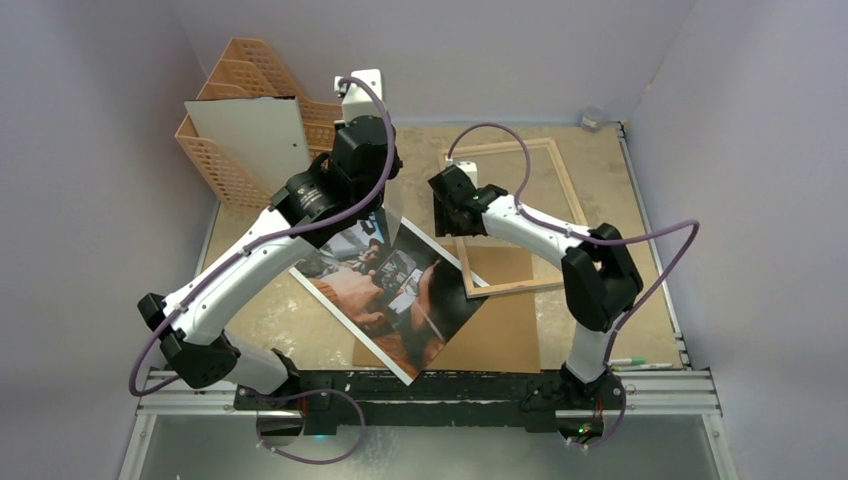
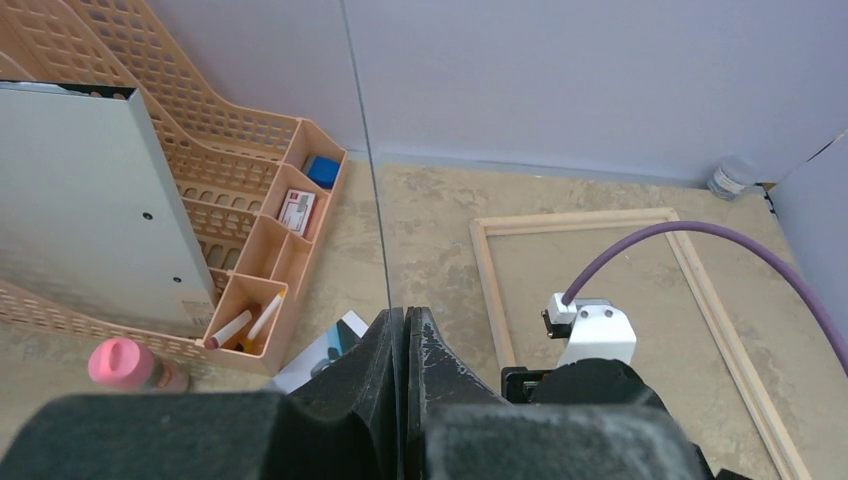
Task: Put the photo into the frame
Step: Pick up the photo frame item at the center of the board, then adjust the photo frame at the center of the board.
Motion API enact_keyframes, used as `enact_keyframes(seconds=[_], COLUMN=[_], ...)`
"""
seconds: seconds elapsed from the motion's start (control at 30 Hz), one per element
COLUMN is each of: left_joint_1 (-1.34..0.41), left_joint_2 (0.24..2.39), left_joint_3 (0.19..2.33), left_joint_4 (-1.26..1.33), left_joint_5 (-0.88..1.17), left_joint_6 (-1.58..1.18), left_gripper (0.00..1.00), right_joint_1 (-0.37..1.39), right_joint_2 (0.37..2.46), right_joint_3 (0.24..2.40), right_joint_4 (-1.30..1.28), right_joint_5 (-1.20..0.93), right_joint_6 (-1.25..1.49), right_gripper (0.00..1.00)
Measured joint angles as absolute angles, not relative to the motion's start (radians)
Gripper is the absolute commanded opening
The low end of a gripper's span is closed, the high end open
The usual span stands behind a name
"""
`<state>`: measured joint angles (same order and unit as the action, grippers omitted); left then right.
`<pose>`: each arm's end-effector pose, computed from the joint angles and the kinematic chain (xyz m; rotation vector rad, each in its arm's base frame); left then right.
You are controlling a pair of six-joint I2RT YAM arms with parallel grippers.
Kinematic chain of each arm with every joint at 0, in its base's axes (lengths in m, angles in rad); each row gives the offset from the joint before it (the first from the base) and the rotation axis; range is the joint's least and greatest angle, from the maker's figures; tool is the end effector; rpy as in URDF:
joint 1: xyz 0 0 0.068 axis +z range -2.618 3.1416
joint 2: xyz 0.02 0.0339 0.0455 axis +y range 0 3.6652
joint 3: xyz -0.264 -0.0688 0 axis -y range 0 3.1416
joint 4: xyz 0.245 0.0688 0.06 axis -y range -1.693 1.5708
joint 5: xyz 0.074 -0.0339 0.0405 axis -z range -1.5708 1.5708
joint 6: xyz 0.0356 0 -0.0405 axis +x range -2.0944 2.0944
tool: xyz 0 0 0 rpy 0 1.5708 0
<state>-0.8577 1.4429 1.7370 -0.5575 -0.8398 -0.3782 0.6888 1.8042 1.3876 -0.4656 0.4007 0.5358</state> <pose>0.2149 -0.2079 0.4783 -0.1567 1.7403 -0.1322 0.3155 0.2418 0.2436 -0.0090 2.3637 0.0941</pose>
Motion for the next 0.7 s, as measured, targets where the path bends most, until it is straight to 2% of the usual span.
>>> enact_keyframes(seconds=[0.17,0.33,0.47,0.6,0.7], left_joint_1=[-0.858,-0.858,-0.858,-0.854,-0.850], left_joint_2=[1.436,1.430,1.430,1.430,1.430], left_joint_3=[1.737,1.737,1.736,1.736,1.736], left_joint_4=[-0.567,-0.570,-0.572,-0.572,-0.572], left_joint_5=[-0.836,-0.829,-0.818,-0.814,-0.814], left_joint_6=[-0.383,-0.384,-0.384,-0.382,-0.380], left_gripper=[0.00,0.00,0.00,0.00,0.00], right_joint_1=[0.650,0.618,0.607,0.605,0.605], right_joint_2=[1.878,1.964,2.006,2.008,2.008], right_joint_3=[1.398,1.420,1.424,1.435,1.457], right_joint_4=[-0.468,-0.454,-0.446,-0.443,-0.447], right_joint_5=[0.358,0.304,0.283,0.264,0.265], right_joint_6=[0.521,0.500,0.486,0.476,0.463], right_gripper=[0.54,0.46,0.32,0.15,0.08])
